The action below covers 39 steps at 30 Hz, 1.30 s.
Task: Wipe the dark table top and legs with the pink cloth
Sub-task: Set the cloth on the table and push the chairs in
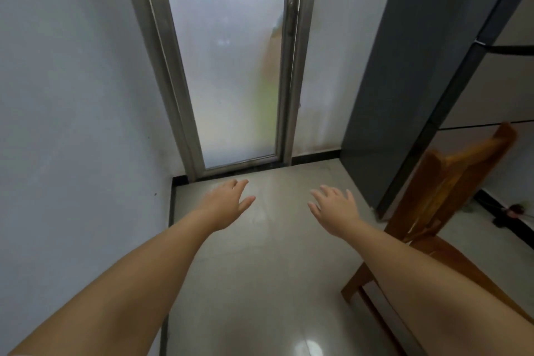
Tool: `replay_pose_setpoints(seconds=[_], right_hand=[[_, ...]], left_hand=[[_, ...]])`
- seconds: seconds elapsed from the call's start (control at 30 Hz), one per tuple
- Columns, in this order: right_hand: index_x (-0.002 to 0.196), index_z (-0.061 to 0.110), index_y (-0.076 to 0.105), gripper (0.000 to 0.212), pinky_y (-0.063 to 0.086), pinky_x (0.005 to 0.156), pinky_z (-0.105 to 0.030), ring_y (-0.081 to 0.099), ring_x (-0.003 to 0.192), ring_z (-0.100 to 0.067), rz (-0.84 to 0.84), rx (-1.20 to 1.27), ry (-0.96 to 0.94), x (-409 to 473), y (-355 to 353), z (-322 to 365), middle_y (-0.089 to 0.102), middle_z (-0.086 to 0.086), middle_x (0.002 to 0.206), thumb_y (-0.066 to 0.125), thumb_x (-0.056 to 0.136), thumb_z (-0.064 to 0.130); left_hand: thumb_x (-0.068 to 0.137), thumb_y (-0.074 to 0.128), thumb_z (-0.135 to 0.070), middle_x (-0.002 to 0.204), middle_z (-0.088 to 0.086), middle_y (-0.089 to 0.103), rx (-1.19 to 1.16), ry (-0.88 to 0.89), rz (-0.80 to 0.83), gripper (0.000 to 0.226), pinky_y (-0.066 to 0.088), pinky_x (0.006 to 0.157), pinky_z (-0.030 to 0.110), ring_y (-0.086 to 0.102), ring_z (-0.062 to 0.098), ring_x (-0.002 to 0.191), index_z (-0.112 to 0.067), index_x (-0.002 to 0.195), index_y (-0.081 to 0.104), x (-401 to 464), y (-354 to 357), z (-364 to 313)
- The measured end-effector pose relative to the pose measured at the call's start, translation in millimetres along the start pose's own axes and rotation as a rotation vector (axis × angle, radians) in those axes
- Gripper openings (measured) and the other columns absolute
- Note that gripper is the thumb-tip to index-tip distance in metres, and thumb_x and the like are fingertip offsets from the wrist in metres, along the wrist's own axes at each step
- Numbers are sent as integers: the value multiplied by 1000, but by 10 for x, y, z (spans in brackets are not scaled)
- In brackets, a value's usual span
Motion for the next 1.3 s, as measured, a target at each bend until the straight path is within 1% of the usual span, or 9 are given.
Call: replay_pose_setpoints(seconds=[0.23, 0.5, 0.63, 0.83, 1.0, 1.07, 1.13, 1.2, 1.3], right_hand=[[144, 25, 29, 46, 10, 115, -49, 21, 141, -19, -37, -9, 135, 1275, -153, -512, 25, -3, 153, 28, 100, 39], [143, 25, 30, 45, 11, 115, -50, 21, 140, -19, -99, 71, 579, 2100, -512, -1607, 26, -1, 152, 27, 100, 40], [144, 25, 30, 46, 9, 114, -51, 19, 141, -21, -184, 90, 755, 1996, -808, -2144, 25, -3, 153, 29, 100, 40], [144, 25, 29, 49, 10, 114, -48, 16, 142, -20, -371, 1, 995, 1822, -1195, -3019, 23, -4, 154, 34, 97, 38], [149, 25, 7, 66, 9, 112, -56, 1, 145, -23, -276, 120, 1399, 1488, -1063, -3657, 2, -5, 159, 43, 95, 33], [149, 27, -1, 75, 19, 112, -56, 12, 143, -29, -244, 248, 1556, 1333, -950, -3765, 7, -9, 157, 49, 94, 24], [149, 28, -1, 78, 41, 101, -48, 41, 128, -30, -265, 323, 1660, 1228, -845, -3842, 31, -12, 146, 52, 93, 18], [148, 26, 6, 69, 51, 89, -43, 58, 109, -26, -308, 333, 1744, 1155, -790, -3904, 51, -10, 130, 49, 94, 20], [140, 19, 27, 54, 54, 79, -39, 63, 95, -23, -292, 273, 1848, 1089, -733, -3909, 62, -5, 111, 49, 93, 34]], left_hand=[[95, 27, -50, 137, 7, 38, 76, 168, 86, 55, 38, 94, 40, 41, 27, 122, -18, 139, 26, 1803, 82, -37], [95, 26, -51, 138, 9, 37, 217, 563, 227, 56, 39, 97, 41, 41, 27, 123, -17, 140, 25, 3863, 78, -673], [95, 27, -50, 137, 10, 38, 185, 779, 238, 56, 40, 94, 42, 41, 29, 123, -17, 139, 27, 4594, 175, -1575], [95, 30, -48, 135, 10, 39, 172, 1213, 237, 55, 40, 92, 42, 41, 29, 121, -17, 141, 25, 4880, 452, -3262], [94, 33, -48, 140, 9, 36, 148, 1486, 270, 59, 40, 95, 40, 41, 26, 123, -17, 143, 21, 4941, 576, -4230], [94, 35, -48, 142, 8, 35, 113, 1584, 263, 59, 38, 97, 38, 39, 24, 125, -18, 143, 20, 4970, 613, -4570], [93, 36, -48, 144, 7, 32, 78, 1675, 254, 60, 32, 102, 38, 34, 23, 129, -19, 143, 20, 4987, 695, -4886], [93, 39, -48, 148, 8, 27, 71, 1818, 188, 62, 21, 109, 39, 25, 24, 135, -18, 144, 21, 4966, 812, -5197], [89, 48, -46, 146, 12, 32, 8, 2116, 96, 64, 10, 113, 43, 26, 27, 137, -13, 141, 30, 4808, 961, -5569]])
Point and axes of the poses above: each hand's wrist, its own x-axis towards the middle knuckle, its own y-axis out of the palm, z = x × y, the point moved 5 cm from there along x, towards the middle knuckle
